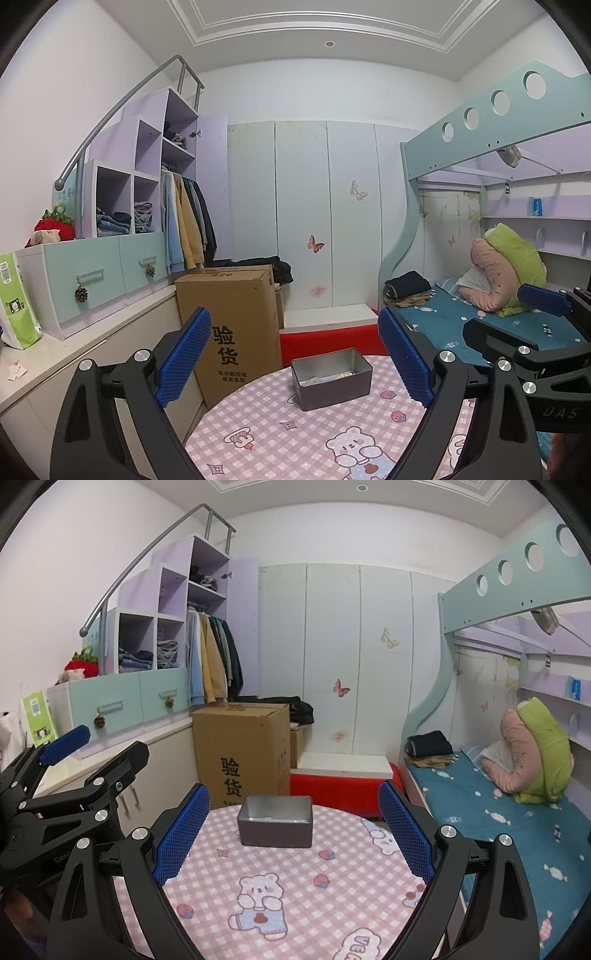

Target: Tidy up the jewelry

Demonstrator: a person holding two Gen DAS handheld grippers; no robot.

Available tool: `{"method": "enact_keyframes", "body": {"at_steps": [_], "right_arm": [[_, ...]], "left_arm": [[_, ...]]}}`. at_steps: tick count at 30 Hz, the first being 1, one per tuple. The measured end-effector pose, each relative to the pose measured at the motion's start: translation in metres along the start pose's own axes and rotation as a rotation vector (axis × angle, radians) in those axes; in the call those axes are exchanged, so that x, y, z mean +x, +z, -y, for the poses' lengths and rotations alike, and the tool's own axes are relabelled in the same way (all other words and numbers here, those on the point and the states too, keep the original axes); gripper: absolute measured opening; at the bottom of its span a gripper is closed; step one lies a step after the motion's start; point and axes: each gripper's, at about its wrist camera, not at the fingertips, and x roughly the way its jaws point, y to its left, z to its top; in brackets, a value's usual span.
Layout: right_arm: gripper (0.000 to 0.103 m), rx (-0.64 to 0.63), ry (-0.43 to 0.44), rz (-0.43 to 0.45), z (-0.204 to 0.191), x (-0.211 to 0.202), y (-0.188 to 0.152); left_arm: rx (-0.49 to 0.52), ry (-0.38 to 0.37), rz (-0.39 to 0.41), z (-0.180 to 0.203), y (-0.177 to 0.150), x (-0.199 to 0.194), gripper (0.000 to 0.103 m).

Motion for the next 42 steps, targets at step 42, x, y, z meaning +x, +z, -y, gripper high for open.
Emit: {"method": "enact_keyframes", "body": {"at_steps": [42], "right_arm": [[0.090,0.014,0.001,-0.014,0.0055,0.0050,-0.0030]], "left_arm": [[0.005,-0.003,-0.005,0.0026,-0.0004,0.0030,0.089]]}}
